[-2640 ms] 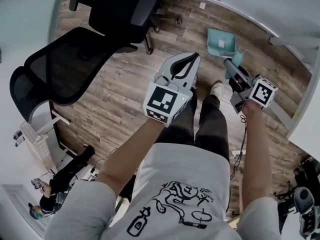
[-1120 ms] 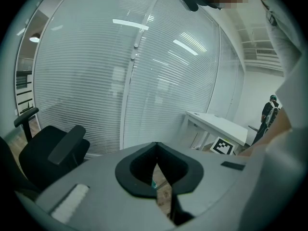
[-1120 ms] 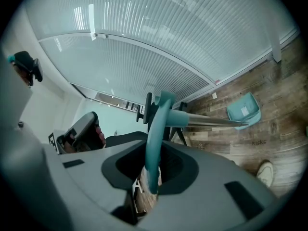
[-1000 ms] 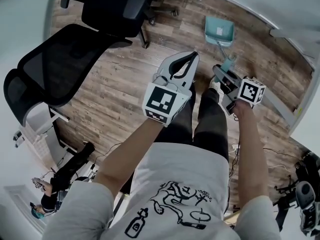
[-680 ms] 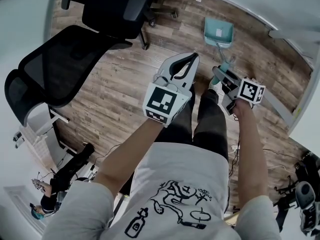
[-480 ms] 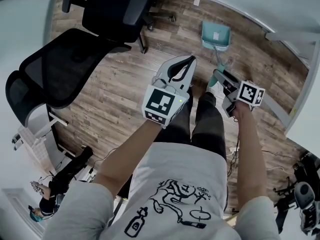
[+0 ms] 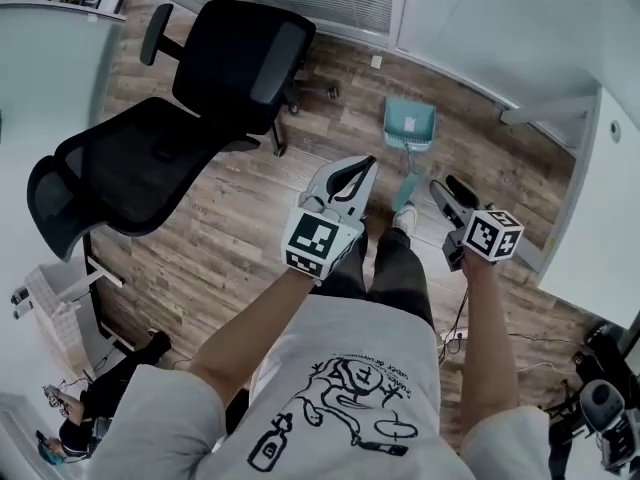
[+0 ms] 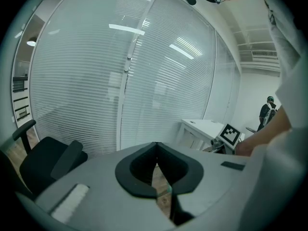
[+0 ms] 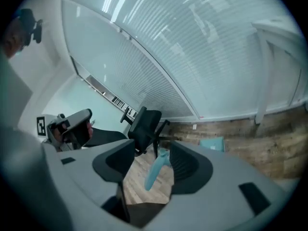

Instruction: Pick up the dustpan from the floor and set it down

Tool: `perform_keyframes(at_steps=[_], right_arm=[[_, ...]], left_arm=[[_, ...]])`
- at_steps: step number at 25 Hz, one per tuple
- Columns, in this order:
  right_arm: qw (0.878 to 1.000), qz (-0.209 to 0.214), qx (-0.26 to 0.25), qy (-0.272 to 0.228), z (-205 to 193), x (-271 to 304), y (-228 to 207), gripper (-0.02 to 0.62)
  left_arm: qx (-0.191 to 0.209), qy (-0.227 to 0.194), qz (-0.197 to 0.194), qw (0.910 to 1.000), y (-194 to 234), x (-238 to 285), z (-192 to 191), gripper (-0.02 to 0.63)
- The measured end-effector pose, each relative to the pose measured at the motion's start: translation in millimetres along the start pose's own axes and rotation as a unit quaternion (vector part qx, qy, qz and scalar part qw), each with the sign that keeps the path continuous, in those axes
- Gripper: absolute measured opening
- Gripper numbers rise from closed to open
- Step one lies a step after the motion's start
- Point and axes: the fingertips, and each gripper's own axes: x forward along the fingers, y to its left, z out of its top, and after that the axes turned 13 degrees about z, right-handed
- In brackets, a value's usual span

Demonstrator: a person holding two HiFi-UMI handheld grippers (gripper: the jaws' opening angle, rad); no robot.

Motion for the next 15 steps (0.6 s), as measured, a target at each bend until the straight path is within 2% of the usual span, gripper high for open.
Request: perform_keyframes(at_steps=[4,8,11,15], right_arm=[[0.993,-0.042,-0.111,0.003,34.8,-24.1,36.0,0.167],[0.975,-0.073,-0.209,-0.001,70.9,-47.7,80.6,0.136],[0.962,-0.083,-0.259,-0.019,100.2,-62.1,117.6,0.127],[0.949,-0.085,-0.3,-0.05,132.1,-80.6,168.0,0.11]], left_arm=[[-0.002,-0.013,-0.006,0.9999,-4.2,-10.5,25.5,-0.002],[-0.007,-0.028,-0.014,0.9995,-10.7,-21.5,54.9,-0.003],[-0.009,-0.043,-0.021,0.9988,-15.2,-28.9,77.8,-0.003],[-0.011,-0.055,-0.029,0.998,-23.7,-41.7,103.4,-0.003]])
